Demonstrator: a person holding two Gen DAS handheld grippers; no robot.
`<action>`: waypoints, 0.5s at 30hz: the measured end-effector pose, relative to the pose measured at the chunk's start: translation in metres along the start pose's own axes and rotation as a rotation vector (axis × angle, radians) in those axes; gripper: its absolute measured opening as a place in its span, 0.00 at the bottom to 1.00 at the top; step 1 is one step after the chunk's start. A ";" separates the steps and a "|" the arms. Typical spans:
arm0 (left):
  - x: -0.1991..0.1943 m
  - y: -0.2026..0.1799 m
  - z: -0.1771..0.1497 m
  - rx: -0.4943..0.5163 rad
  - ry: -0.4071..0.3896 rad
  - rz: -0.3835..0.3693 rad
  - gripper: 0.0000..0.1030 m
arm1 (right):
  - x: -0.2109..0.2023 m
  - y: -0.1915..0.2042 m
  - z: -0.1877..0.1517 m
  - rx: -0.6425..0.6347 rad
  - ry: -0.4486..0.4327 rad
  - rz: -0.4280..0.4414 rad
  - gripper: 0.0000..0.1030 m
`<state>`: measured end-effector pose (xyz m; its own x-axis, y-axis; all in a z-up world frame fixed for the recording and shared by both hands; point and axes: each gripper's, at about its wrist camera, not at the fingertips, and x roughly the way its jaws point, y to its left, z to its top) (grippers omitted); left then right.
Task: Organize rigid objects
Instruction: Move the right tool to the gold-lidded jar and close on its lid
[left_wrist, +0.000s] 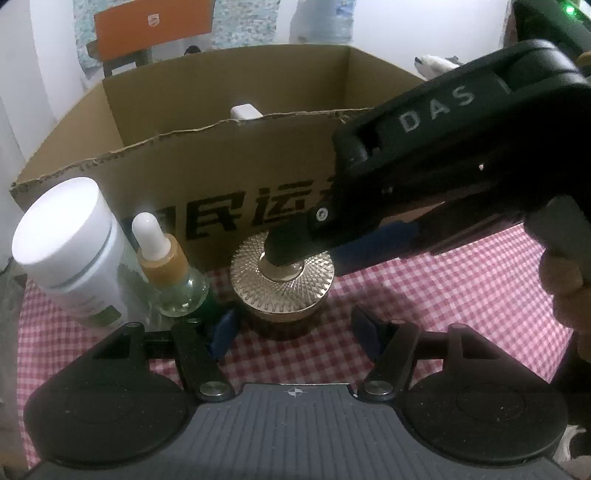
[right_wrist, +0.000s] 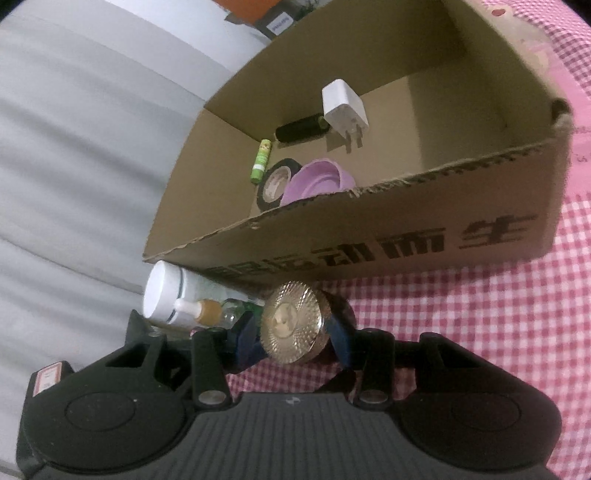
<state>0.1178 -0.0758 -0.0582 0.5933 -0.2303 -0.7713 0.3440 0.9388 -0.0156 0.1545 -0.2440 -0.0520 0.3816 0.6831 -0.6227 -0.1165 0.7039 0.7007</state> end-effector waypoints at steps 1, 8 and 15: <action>0.001 -0.001 0.001 -0.005 0.001 -0.001 0.64 | 0.002 -0.001 0.001 0.003 0.003 -0.002 0.46; -0.001 -0.003 -0.002 -0.013 0.002 -0.019 0.64 | 0.003 -0.002 0.002 0.005 0.016 -0.021 0.46; -0.004 -0.014 -0.005 0.006 0.006 -0.047 0.64 | -0.005 -0.007 -0.001 0.016 0.013 -0.040 0.46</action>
<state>0.1068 -0.0863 -0.0579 0.5721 -0.2723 -0.7737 0.3754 0.9256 -0.0481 0.1523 -0.2517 -0.0544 0.3734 0.6569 -0.6550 -0.0866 0.7277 0.6804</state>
